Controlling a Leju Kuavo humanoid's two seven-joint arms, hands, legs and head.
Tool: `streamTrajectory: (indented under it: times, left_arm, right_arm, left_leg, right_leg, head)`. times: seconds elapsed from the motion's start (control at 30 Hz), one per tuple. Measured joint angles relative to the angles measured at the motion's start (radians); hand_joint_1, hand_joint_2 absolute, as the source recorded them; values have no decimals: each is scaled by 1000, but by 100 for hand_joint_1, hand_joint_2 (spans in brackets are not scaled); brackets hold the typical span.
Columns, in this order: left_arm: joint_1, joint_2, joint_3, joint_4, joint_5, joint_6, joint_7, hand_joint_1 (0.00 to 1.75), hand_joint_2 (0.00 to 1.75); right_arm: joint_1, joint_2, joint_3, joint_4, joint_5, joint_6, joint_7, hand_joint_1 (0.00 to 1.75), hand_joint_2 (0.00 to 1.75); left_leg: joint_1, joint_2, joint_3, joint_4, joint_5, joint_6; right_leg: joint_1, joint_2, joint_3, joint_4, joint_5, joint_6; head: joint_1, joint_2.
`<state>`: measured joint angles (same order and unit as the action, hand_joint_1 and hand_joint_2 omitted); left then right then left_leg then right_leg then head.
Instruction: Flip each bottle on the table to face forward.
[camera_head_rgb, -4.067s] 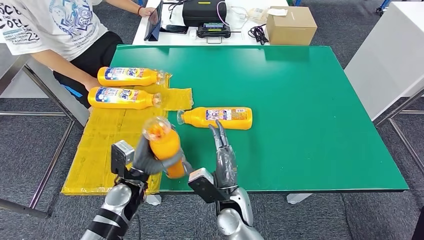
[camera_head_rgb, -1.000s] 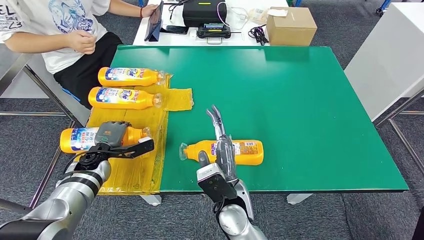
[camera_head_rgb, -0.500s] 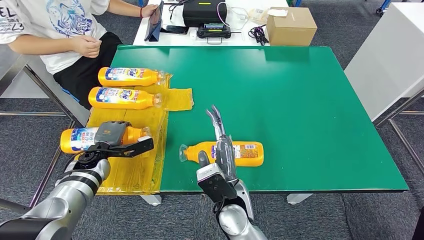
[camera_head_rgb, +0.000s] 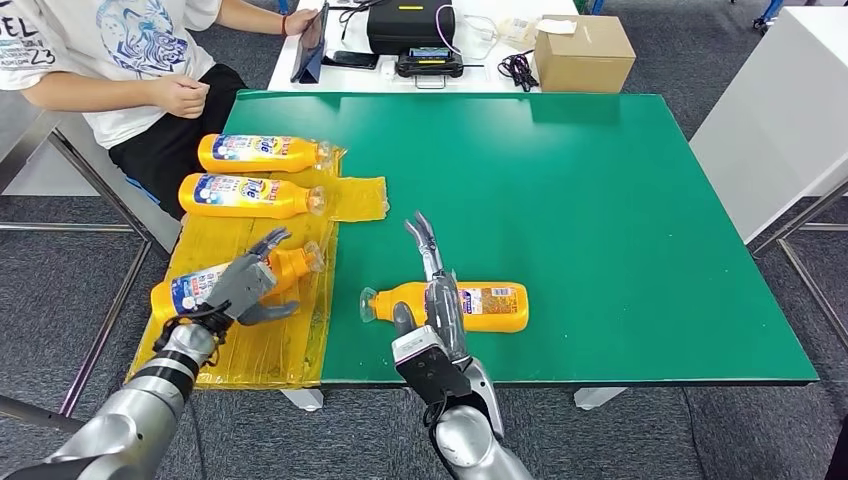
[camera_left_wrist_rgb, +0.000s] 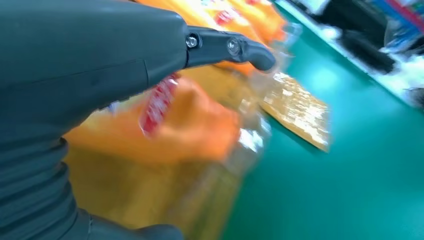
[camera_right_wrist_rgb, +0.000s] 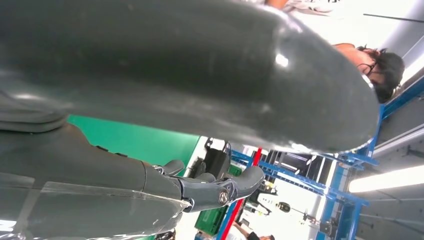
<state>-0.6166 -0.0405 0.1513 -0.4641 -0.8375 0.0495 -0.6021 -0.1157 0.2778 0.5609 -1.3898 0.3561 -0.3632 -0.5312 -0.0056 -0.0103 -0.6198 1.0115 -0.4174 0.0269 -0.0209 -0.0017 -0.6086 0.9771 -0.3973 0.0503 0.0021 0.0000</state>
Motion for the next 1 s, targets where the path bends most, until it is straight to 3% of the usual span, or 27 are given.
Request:
streamTrajectory:
  times: [0.17,0.67,0.87,1.0]
  left_arm:
    - [36,-13,2,-35,88,-56,-35,0,175]
    - [70,-18,1,-86,223,-108,-61,0,175]
    - [120,-48,0,-219,409,36,-78,0,175]
    - [143,-71,0,-312,452,65,-78,0,175]
  right_arm:
    - [-6,2,1,17,-3,4,-2,0,0]
    - [-13,4,0,47,-2,8,-4,0,0]
    - [-13,5,0,54,3,4,-3,0,0]
    - [-14,5,1,60,6,0,-3,0,0]
  left_leg:
    - [0,1,0,0,0,0]
    - [1,1,0,0,0,0]
    - [1,0,-1,0,0,0]
    - [0,0,-2,0,0,0]
  right_leg:
    - [0,0,0,0,0,0]
    - [1,0,0,0,0,0]
    - [1,0,-1,0,0,0]
    - [0,0,-2,0,0,0]
  head:
    - [0,0]
    - [0,0]
    - [0,0]
    - [0,0]
